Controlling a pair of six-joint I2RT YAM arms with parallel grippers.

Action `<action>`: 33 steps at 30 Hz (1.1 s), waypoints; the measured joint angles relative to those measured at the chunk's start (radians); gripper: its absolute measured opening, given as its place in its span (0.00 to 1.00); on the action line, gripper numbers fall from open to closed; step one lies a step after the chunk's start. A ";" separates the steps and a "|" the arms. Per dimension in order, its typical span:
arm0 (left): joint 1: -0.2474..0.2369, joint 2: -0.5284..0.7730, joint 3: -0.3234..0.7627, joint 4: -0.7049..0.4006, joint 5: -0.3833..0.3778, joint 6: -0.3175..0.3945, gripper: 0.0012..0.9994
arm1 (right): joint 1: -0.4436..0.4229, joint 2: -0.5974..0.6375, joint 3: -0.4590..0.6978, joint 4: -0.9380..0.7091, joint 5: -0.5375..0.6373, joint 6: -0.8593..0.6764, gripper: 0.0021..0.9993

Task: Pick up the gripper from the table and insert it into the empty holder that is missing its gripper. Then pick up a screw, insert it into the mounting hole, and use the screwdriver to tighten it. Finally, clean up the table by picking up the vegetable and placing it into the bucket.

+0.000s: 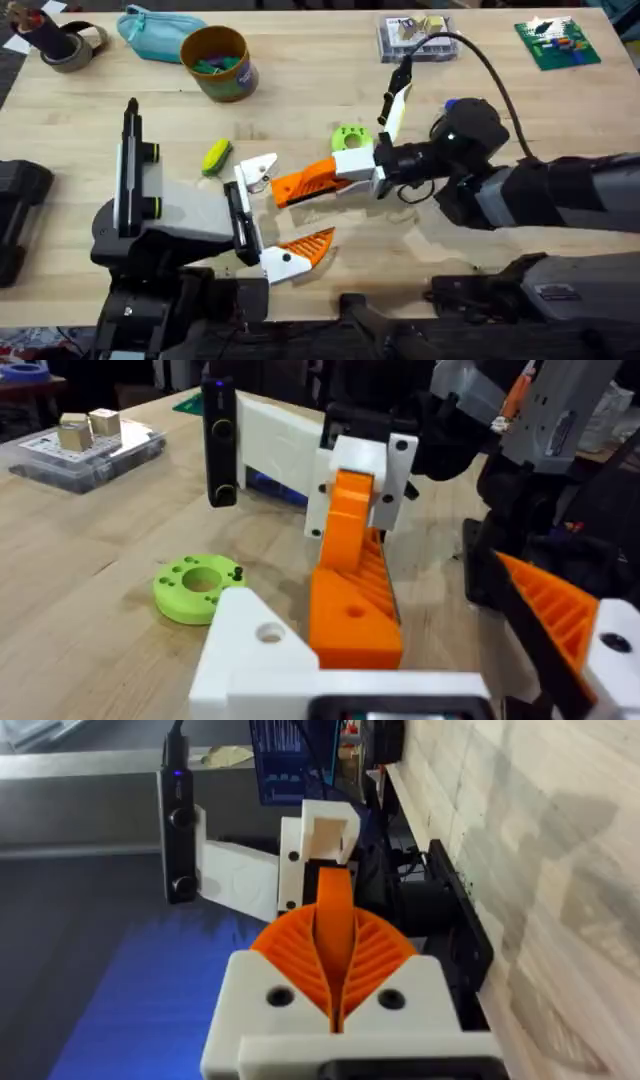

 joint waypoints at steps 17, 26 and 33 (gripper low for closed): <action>0.000 0.000 0.000 0.000 0.000 0.000 0.99 | 0.015 0.000 0.000 0.035 0.025 0.029 0.02; 0.000 0.000 0.000 0.000 0.000 0.000 0.99 | 0.034 0.000 0.000 0.034 0.050 0.036 0.02; 0.000 0.000 0.000 0.000 0.000 0.000 0.99 | 0.034 0.000 0.000 0.034 0.067 0.046 0.02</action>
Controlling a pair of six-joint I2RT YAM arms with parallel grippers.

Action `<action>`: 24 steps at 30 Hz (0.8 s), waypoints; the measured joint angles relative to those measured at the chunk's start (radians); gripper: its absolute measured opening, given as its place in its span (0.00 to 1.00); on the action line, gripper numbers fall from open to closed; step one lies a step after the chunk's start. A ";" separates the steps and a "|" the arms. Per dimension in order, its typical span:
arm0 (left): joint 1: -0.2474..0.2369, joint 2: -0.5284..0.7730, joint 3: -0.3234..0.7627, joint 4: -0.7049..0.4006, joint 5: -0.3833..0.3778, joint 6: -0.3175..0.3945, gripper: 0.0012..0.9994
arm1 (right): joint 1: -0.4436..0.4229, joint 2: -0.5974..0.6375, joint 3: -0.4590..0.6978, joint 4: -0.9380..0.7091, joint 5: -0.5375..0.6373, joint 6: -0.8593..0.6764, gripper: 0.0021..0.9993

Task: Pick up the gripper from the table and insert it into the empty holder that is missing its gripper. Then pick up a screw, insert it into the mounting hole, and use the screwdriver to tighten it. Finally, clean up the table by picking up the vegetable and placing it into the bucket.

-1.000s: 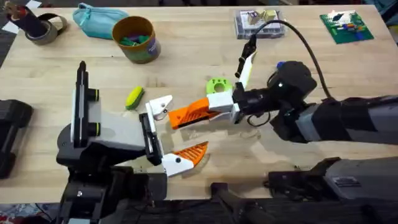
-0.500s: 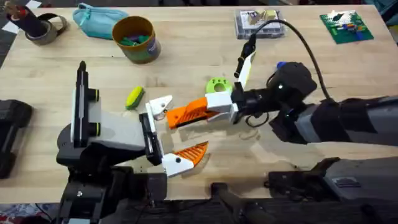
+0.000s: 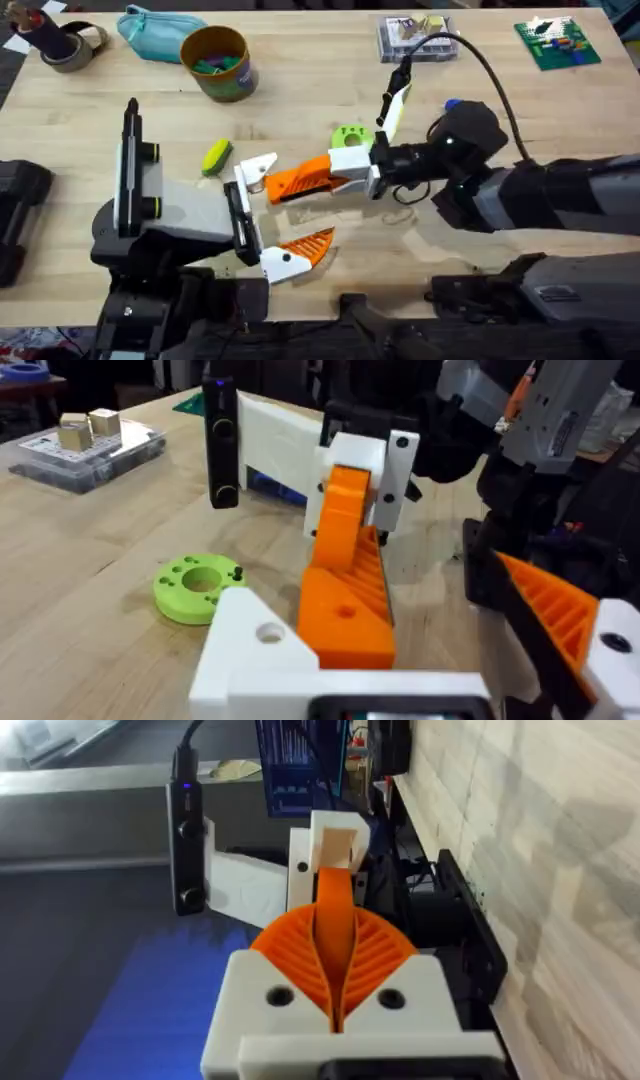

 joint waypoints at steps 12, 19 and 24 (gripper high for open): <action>0.000 0.000 0.000 0.000 0.000 0.000 0.99 | 0.000 0.000 0.000 0.000 0.021 0.007 0.02; 0.000 0.000 0.000 0.000 0.000 0.000 0.99 | 0.000 0.000 0.000 0.000 0.034 0.017 0.02; 0.000 0.000 0.000 0.000 0.000 0.000 0.99 | 0.000 0.000 0.000 0.000 0.038 0.022 0.02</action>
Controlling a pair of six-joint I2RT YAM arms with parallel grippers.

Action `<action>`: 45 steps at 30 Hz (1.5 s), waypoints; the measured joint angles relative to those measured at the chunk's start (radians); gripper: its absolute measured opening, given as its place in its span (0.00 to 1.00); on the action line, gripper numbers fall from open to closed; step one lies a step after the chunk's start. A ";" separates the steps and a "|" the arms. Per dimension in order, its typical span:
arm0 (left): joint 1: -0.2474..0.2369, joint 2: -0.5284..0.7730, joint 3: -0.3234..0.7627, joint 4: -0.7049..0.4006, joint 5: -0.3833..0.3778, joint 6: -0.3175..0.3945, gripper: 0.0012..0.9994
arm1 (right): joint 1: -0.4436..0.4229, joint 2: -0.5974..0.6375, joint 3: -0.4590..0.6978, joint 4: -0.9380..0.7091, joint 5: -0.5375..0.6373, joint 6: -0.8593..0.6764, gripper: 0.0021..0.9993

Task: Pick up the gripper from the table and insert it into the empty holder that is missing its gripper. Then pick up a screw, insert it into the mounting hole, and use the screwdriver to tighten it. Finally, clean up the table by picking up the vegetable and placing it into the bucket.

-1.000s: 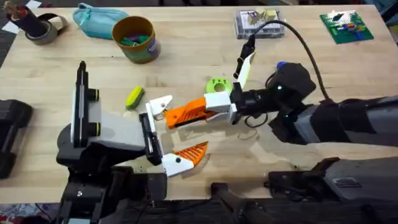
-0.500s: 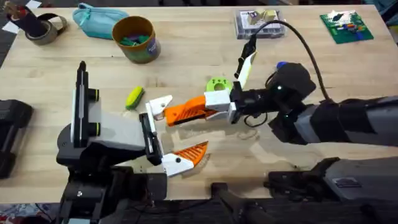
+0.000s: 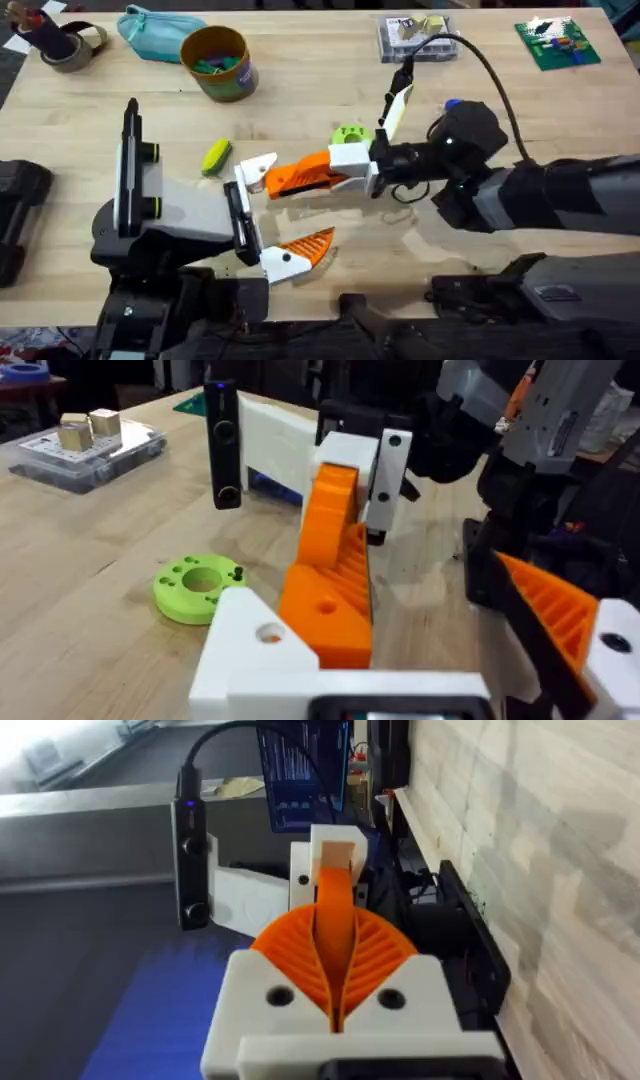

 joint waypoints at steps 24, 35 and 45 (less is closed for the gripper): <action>0.000 0.000 0.000 0.002 -0.008 0.000 0.99 | 0.033 0.000 0.000 -0.001 0.074 0.000 0.02; 0.000 0.000 0.000 0.002 -0.012 0.000 0.99 | 0.035 0.000 0.000 -0.001 0.084 0.000 0.02; 0.000 0.000 0.000 0.002 -0.010 -0.008 0.99 | 0.038 0.049 0.028 0.012 0.105 0.000 0.02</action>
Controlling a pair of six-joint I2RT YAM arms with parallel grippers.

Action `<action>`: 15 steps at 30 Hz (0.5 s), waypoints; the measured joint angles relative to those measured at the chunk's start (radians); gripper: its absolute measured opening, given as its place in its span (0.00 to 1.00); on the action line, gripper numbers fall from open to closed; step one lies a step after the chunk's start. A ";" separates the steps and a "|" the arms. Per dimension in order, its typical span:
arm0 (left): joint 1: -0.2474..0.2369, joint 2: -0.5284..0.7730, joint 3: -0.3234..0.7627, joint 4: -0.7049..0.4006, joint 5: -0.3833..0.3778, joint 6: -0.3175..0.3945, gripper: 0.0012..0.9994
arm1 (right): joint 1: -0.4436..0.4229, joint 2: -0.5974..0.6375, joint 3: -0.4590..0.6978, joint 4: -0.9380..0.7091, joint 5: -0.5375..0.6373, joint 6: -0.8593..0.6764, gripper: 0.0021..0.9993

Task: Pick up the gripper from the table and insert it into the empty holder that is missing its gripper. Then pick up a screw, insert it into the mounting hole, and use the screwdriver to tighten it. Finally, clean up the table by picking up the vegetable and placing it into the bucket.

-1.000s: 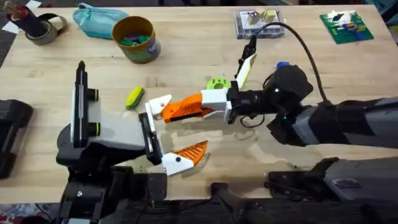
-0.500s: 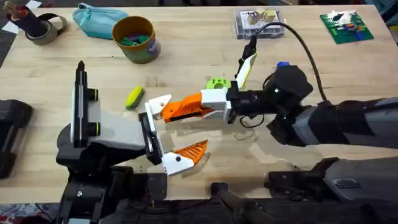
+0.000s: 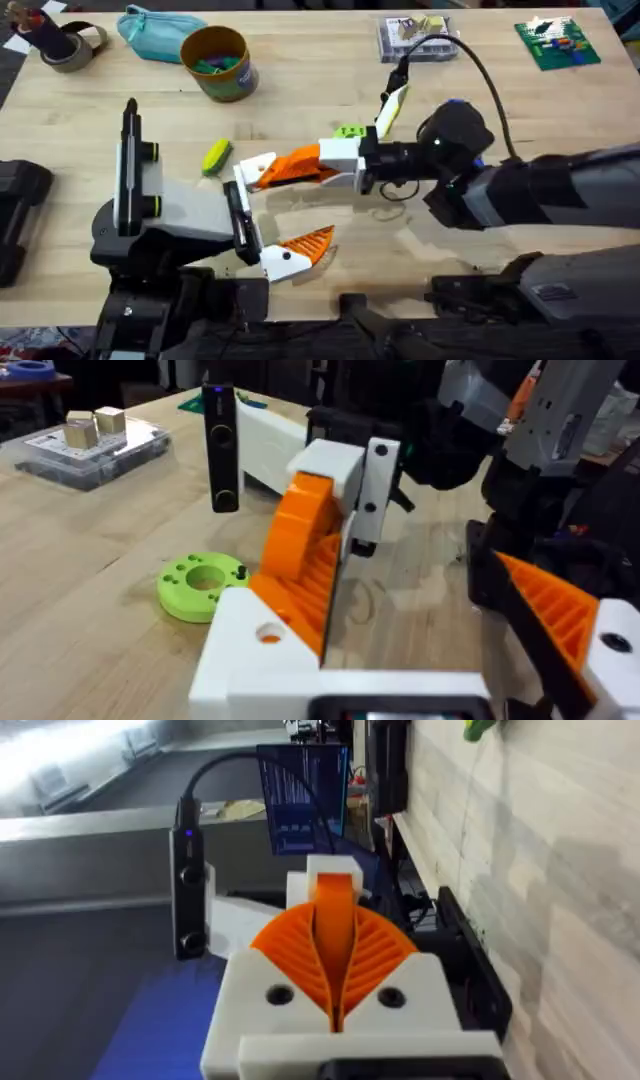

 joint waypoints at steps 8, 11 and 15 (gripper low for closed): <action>0.001 0.000 0.000 0.001 -0.009 -0.004 0.99 | 0.010 0.045 0.042 0.003 -0.003 0.000 0.02; 0.001 0.000 0.000 0.001 -0.010 -0.007 0.99 | 0.025 0.063 0.061 0.003 -0.003 0.000 0.02; 0.007 0.000 0.000 0.003 -0.019 -0.008 0.99 | 0.033 0.086 0.087 0.003 -0.002 0.000 0.02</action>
